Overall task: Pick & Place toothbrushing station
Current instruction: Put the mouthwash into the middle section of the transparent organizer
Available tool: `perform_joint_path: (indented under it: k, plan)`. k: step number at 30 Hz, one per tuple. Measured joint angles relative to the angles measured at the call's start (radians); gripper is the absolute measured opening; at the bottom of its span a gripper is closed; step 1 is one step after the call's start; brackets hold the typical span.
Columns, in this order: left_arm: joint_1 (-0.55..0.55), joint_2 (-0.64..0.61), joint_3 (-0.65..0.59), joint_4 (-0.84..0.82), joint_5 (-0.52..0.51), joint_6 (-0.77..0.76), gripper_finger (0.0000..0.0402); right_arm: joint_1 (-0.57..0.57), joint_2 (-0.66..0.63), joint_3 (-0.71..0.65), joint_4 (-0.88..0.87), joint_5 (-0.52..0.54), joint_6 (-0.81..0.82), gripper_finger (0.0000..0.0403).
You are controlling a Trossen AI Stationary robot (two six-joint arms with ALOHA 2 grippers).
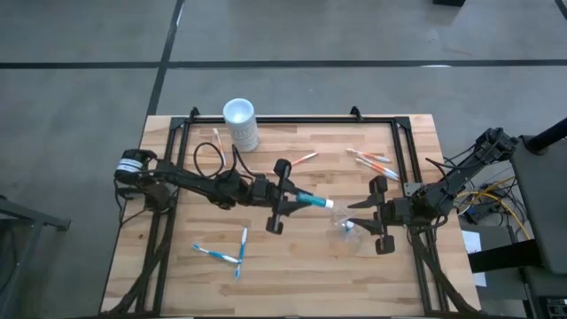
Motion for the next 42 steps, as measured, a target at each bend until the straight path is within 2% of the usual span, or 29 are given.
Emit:
perform_joint_path:
  k: [8,14,20,24,32,42]
  plan:
    - [0.0,0.0,0.0,-0.001,-0.008,0.0,0.0087,0.0,0.0,0.0,0.0,0.001,-0.001,0.0141]
    - [0.0,0.0,0.0,-0.001,-0.008,0.001,0.0087,0.0,0.0,0.0,0.0,0.001,0.09,0.0141]
    - [0.0,0.0,0.0,-0.001,-0.008,0.001,0.0087,-0.004,0.001,0.0,0.0,0.004,-0.003,0.0141]
    - [0.0,0.0,0.0,-0.001,-0.008,0.001,0.0087,-0.009,0.002,0.0,0.0,0.009,-0.008,0.0141]
    - [0.0,0.0,0.0,-0.001,-0.008,0.001,0.0087,-0.01,0.002,0.0,-0.018,0.228,0.007,0.0141]
    - [0.004,0.0,0.0,-0.001,-0.008,0.001,0.0087,-0.01,0.009,0.0,-0.019,0.232,-0.007,0.015]
